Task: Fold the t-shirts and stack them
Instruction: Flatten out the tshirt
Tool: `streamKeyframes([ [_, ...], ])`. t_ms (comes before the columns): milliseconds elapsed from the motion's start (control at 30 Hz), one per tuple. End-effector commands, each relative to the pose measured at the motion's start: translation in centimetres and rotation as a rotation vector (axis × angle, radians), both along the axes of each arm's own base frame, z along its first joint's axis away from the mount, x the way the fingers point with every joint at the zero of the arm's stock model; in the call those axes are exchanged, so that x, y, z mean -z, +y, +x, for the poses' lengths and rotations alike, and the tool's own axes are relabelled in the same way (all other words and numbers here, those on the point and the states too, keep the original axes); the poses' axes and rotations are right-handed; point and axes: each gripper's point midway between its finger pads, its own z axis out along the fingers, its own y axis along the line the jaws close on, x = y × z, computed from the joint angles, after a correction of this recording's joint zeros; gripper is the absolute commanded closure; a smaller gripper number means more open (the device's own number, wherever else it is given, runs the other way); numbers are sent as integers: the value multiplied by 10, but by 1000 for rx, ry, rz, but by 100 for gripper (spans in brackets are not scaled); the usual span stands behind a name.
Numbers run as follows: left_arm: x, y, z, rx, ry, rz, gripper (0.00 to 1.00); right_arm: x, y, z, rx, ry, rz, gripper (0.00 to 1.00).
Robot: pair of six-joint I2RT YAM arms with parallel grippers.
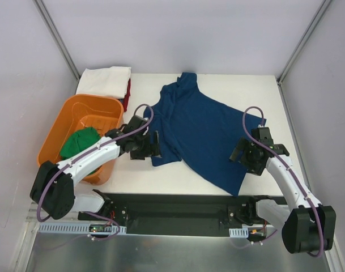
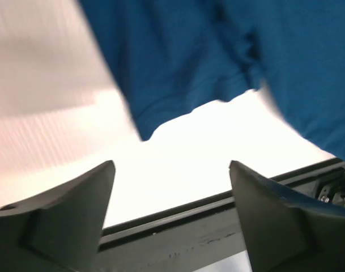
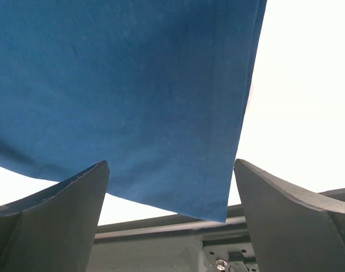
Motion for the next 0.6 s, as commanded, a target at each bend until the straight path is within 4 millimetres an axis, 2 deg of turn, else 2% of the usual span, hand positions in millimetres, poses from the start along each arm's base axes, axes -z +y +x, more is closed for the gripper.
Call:
streamKeyframes([
  [0,15,0,-8,-130,24,-87,27,-2,6,-12,-15,-2,44,3],
  [67,22,-2,-10,-143,39,-106,35,-2,8,-15,-15,-2,59,3],
  [200,28,-10,-4,-143,52,-121,39,0,10,-22,-15,3,73,3],
  [367,50,-8,-2,-151,96,-64,42,5,6,-41,-10,40,60,3],
  [567,69,-5,-2,-161,133,-18,55,3,1,-56,0,39,41,3],
])
